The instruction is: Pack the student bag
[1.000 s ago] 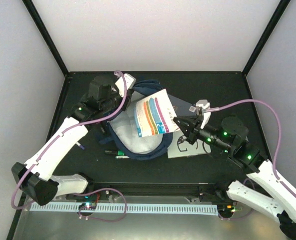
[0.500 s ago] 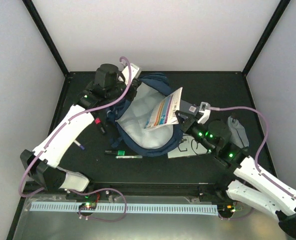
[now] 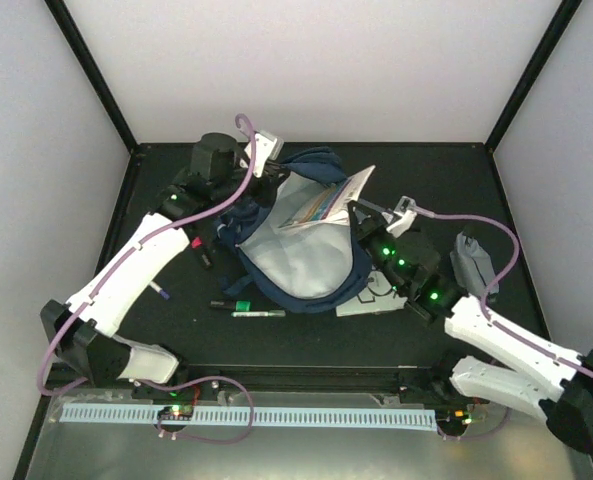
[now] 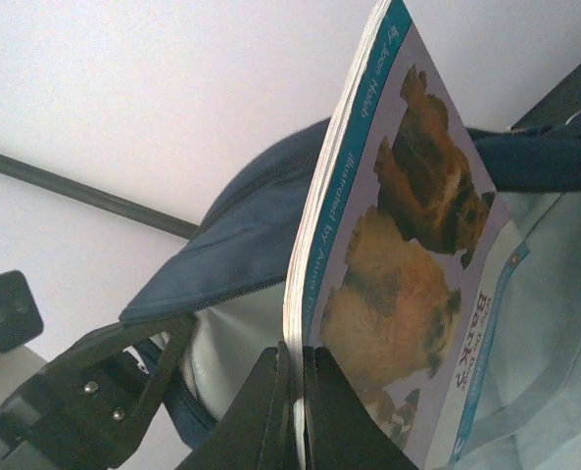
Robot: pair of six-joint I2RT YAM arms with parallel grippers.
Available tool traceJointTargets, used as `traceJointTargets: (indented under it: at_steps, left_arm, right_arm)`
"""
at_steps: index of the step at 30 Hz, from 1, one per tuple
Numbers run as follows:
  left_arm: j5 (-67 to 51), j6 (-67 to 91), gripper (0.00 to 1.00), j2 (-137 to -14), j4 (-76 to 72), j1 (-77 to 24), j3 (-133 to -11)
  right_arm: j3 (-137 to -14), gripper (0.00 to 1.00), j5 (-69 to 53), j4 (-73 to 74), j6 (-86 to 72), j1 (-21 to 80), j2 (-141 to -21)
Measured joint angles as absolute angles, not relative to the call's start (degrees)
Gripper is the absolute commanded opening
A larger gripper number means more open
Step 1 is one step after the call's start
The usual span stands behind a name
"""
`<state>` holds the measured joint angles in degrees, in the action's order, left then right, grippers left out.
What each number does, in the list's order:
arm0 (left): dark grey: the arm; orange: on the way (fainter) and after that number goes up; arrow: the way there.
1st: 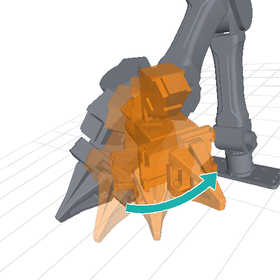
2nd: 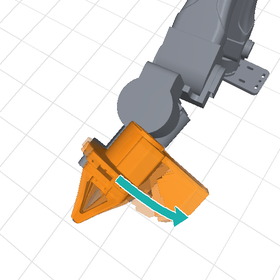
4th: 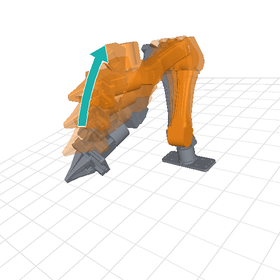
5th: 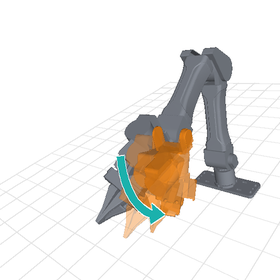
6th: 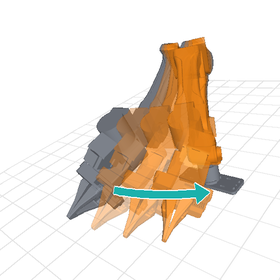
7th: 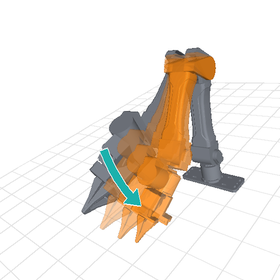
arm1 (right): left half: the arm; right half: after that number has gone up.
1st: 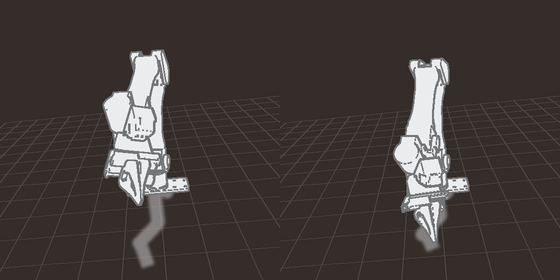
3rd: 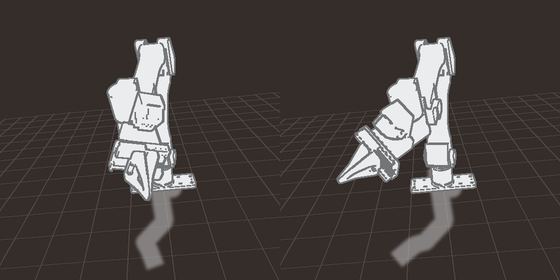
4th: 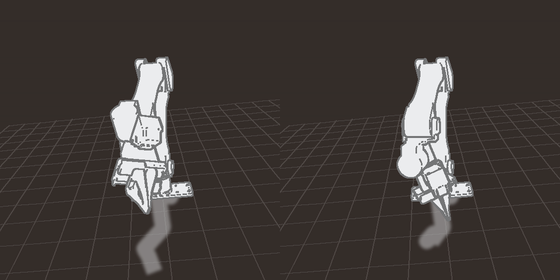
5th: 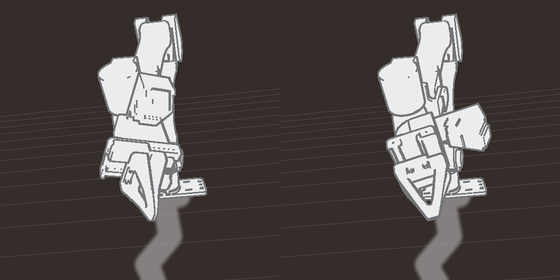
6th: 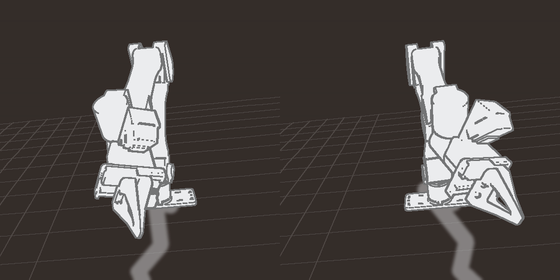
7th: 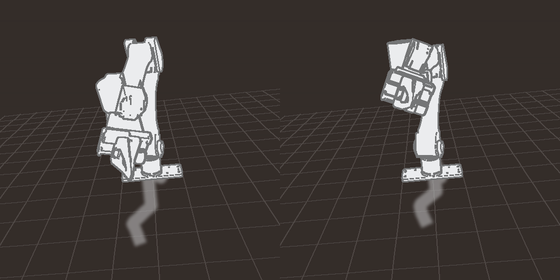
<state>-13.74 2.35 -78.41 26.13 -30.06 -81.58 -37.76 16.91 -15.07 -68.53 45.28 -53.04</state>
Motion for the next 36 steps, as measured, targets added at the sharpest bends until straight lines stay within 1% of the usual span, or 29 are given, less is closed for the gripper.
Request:
traceJointTargets:
  at_steps: [5,12,19,20,21,22,24,25,26,27,28,29,30,33,36]
  left_arm:
    - [-15.7,5.0,0.02,-79.3,26.1,-30.1,-82.3]
    - [-18.2,8.8,0.02,-81.4,26.1,-30.1,-84.5]
    - [-19.8,11.0,0.02,-82.0,26.1,-30.1,-85.4]
    - [-19.8,11.1,0.01,-82.0,26.2,-30.1,-85.4]
    - [-19.9,11.2,0.02,-82.0,26.2,-30.1,-85.4]
    - [-19.9,11.2,0.01,-82.0,26.2,-30.1,-85.4]
    - [-20.0,11.2,0.02,-82.0,26.2,-30.1,-85.4]
    - [-20.0,11.2,0.02,-82.0,26.2,-30.1,-85.4]
    - [-20.0,11.2,0.02,-82.0,26.2,-30.1,-85.4]
    - [-20.0,11.2,0.02,-82.0,26.2,-30.1,-85.4]
    - [-20.1,11.2,0.02,-82.0,26.2,-30.1,-85.4]
    - [-20.2,11.2,0.02,-82.0,26.3,-30.1,-85.4]
    - [-20.2,11.1,0.01,-82.0,26.5,-30.1,-85.4]
    - [-20.5,10.7,0.02,-82.0,27.0,-30.1,-85.4]
    - [-20.5,9.8,0.02,-82.0,27.1,-30.1,-85.3]
  right_arm:
    - [-36.9,0.02,21.8,-22.9,-68.7,48.5,-59.4]
    - [-31.4,0.02,25.7,-36.8,-68.1,49.9,-69.3]
    - [-31.9,0.02,28.4,-39.9,-67.2,51.3,-76.1]
    - [-32.4,0.07,28.6,-39.8,-67.1,51.8,-77.0]
    - [-33.3,0.16,28.7,-39.2,-67.1,52.3,-78.0]
    - [-33.6,0.30,28.7,-39.0,-67.2,52.8,-78.8]
    - [-34.4,0.42,28.6,-38.0,-67.5,53.9,-80.2]
    - [-34.6,0.50,28.4,-37.3,-66.9,54.5,-80.7]
    - [-34.7,0.60,27.9,-36.2,-66.4,55.2,-81.0]
    - [-35.0,0.75,27.5,-34.6,-65.8,55.8,-81.0]
    - [-35.4,0.86,27.1,-32.7,-65.1,56.3,-80.9]
    - [-36.0,0.90,26.9,-30.4,-64.6,56.6,-80.6]
    - [-36.8,0.92,26.7,-27.2,-63.4,56.9,-79.5]
    - [-38.4,0.95,27.0,-17.7,-59.1,57.1,-73.2]
    - [-41.5,0.95,26.9,-9.1,-53.7,56.9,-65.9]
